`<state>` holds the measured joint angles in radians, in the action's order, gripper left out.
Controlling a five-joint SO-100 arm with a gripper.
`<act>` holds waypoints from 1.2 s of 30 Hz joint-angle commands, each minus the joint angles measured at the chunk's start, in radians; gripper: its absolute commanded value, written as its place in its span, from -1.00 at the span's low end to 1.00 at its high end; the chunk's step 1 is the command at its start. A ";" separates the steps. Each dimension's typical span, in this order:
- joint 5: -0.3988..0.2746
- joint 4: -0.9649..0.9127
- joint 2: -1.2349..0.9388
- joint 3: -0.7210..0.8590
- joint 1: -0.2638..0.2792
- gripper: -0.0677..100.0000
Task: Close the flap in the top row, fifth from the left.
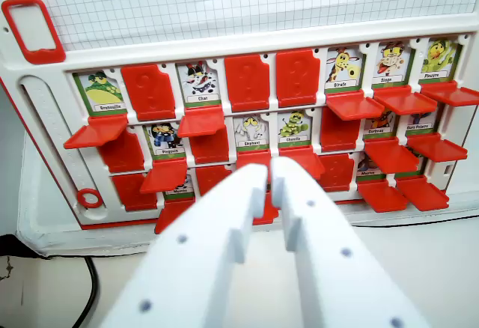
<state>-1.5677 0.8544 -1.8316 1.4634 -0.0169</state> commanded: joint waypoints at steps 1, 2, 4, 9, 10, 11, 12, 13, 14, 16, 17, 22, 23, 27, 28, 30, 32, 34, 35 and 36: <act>-0.021 0.029 -0.147 -0.103 0.008 -1.00; -0.023 0.041 -0.158 -0.100 0.006 -1.00; -0.026 0.054 -0.186 -0.084 0.003 -1.00; -0.029 0.117 -0.249 -0.067 0.006 -1.00; -0.031 0.130 -0.261 -0.067 0.011 -1.00; -0.034 0.149 -0.275 -0.067 0.017 -1.00; -0.034 0.160 -0.288 -0.064 0.023 -1.00; -0.038 0.163 -0.304 -0.057 0.028 -1.00; -0.043 0.166 -0.318 -0.049 0.032 -1.00; -0.046 0.193 -0.344 -0.040 0.043 -1.00; -0.044 0.209 -0.356 -0.034 0.048 -1.00; -0.044 0.250 -0.419 0.018 0.057 -1.00; -0.044 0.258 -0.428 0.028 0.058 -1.00; -0.040 0.268 -0.457 0.055 0.069 -1.00; -0.038 0.272 -0.462 0.061 0.069 -1.00; -0.038 0.273 -0.469 0.074 0.069 -1.00; -0.038 0.290 -0.476 0.080 0.067 -1.00; -0.032 0.299 -0.480 0.089 0.063 -1.00; -0.031 0.302 -0.482 0.092 0.061 -1.00; -0.031 0.304 -0.485 0.097 0.061 -1.00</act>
<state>-1.6030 1.1566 -2.2626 1.5677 0.0460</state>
